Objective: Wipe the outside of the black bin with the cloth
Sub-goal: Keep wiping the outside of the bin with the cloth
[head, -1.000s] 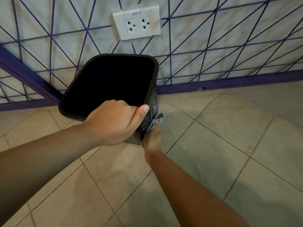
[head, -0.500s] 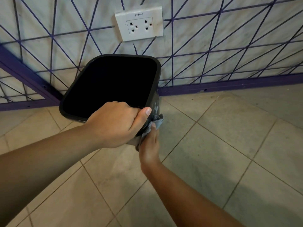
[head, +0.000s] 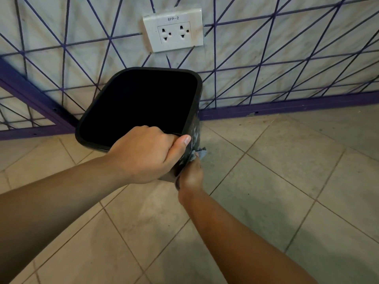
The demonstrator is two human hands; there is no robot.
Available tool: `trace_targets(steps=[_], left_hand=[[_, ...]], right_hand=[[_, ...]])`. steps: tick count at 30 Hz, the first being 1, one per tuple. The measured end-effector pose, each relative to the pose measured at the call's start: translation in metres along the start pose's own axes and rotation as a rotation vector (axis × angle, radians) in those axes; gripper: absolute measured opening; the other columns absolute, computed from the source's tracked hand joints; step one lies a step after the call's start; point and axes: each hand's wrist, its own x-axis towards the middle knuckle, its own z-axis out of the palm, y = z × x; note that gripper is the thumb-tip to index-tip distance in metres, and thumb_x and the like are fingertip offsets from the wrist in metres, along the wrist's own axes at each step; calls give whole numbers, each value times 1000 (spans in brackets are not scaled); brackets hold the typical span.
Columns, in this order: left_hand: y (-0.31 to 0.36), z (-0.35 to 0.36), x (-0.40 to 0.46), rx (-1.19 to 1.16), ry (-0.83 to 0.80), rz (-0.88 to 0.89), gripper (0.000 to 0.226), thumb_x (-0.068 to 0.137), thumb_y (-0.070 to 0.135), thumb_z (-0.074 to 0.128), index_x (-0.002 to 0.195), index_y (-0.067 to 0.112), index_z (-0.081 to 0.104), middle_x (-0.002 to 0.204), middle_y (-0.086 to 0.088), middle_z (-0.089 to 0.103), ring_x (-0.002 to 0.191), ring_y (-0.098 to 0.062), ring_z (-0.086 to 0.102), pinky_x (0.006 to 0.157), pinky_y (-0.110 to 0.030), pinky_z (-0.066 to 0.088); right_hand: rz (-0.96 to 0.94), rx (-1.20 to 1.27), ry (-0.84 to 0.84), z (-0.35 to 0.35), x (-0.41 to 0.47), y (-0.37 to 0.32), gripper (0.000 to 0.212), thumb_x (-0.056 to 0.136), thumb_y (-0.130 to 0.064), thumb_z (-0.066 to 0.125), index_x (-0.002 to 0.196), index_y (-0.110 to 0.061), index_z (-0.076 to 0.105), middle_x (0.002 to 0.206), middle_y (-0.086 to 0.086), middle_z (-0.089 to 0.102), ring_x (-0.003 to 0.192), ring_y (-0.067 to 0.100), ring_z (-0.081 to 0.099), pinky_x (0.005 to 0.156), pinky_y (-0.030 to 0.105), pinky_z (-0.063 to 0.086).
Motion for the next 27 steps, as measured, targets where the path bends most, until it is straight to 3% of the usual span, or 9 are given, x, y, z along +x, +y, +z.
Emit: trace_targets(steps=[2, 5, 6, 10, 15, 18, 21, 23, 27], left_hand=[[-1, 1, 0, 9, -3, -4, 56, 98, 52, 13, 51, 29, 34, 43, 6, 39, 39, -10, 40, 45, -27, 28], [-2, 1, 0, 0, -9, -13, 58, 97, 54, 11, 53, 28, 37, 44, 5, 42, 40, -10, 42, 46, -28, 30], [-3, 1, 1, 3, -7, -9, 59, 96, 55, 9, 53, 28, 39, 45, 5, 43, 41, -10, 43, 47, -28, 30], [-2, 1, 1, -4, 1, -5, 56, 98, 53, 13, 52, 29, 35, 43, 6, 39, 38, -9, 39, 45, -25, 25], [0, -2, 1, -2, -7, -16, 56, 97, 54, 12, 51, 30, 34, 43, 6, 39, 38, -9, 40, 45, -24, 25], [0, -2, 2, -16, 6, -26, 58, 101, 50, 16, 50, 29, 33, 42, 6, 37, 37, -9, 38, 46, -22, 21], [0, -4, 2, -47, 8, -49, 58, 102, 44, 18, 49, 28, 35, 40, 4, 37, 40, -13, 44, 47, -19, 20], [1, -5, 3, -72, 14, -61, 57, 102, 41, 20, 49, 27, 34, 38, 4, 33, 49, -6, 51, 44, -18, 22], [1, -5, 5, -107, 14, -81, 59, 103, 39, 21, 47, 25, 33, 37, 3, 30, 51, -3, 52, 44, -20, 31]], right_hand=[[-9, -48, 3, 4, -9, 6, 56, 120, -46, 37, 163, -13, 51, 157, 13, 63, 143, 29, 63, 113, 42, 59], [-59, -63, -28, 5, -22, 8, 73, 104, -73, 41, 147, -16, 57, 130, -1, 67, 106, 11, 66, 77, 21, 57], [-63, -52, -32, 3, -19, 5, 78, 105, -72, 40, 151, -11, 58, 131, 0, 68, 103, 10, 65, 75, 19, 54], [28, -34, 23, 8, -9, -8, 53, 122, -39, 36, 160, -7, 54, 154, 15, 65, 136, 30, 66, 114, 44, 57], [3, -50, 2, 5, -13, -9, 55, 121, -44, 34, 156, -8, 56, 151, 15, 66, 122, 24, 66, 83, 24, 56], [2, -84, 12, 1, -12, -14, 55, 122, -42, 34, 161, -9, 54, 154, 16, 66, 138, 28, 64, 92, 29, 58], [-42, -82, -22, 11, -34, -7, 78, 105, -72, 46, 161, -19, 54, 156, -3, 58, 143, 19, 55, 115, 34, 51], [-66, -42, -32, 13, -31, -2, 98, 86, -93, 51, 153, -22, 57, 152, -7, 54, 139, 16, 51, 117, 36, 42], [11, -50, -48, 9, -34, -23, 54, 121, -43, 35, 164, -16, 53, 159, 11, 63, 147, 27, 60, 129, 47, 47]])
